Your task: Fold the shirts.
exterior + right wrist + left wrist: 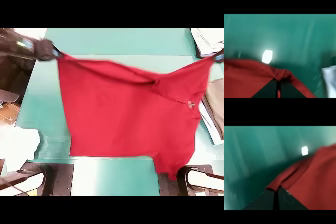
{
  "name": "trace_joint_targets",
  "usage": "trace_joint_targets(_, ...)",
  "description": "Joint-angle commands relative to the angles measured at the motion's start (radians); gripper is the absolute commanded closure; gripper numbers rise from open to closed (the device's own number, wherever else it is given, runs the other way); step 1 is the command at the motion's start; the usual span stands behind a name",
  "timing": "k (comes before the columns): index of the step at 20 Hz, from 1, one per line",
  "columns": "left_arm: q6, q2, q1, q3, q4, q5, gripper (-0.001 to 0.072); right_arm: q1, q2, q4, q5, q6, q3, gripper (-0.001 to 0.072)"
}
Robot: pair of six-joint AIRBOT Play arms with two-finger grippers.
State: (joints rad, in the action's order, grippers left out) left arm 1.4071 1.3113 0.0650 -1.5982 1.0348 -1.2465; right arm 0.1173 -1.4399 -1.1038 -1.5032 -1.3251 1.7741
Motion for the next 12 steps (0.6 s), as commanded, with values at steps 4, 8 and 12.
trace_joint_targets(4, -0.105, 0.287, -0.001, 0.037, 0.006, 0.307, 0.0681, -0.04, -0.282, 0.004, 0.273, -0.009, -0.034, 0.0698)
trace_joint_targets(8, -0.152, 0.291, -0.002, 0.031, 0.012, 0.478, 0.0681, -0.029, -0.282, 0.003, 0.428, -0.008, -0.034, 0.0698)
trace_joint_targets(12, -0.212, 0.291, -0.001, 0.03, 0.087, 0.376, 0.0682, -0.005, -0.241, -0.035, 0.383, 0.043, -0.035, 0.0698)
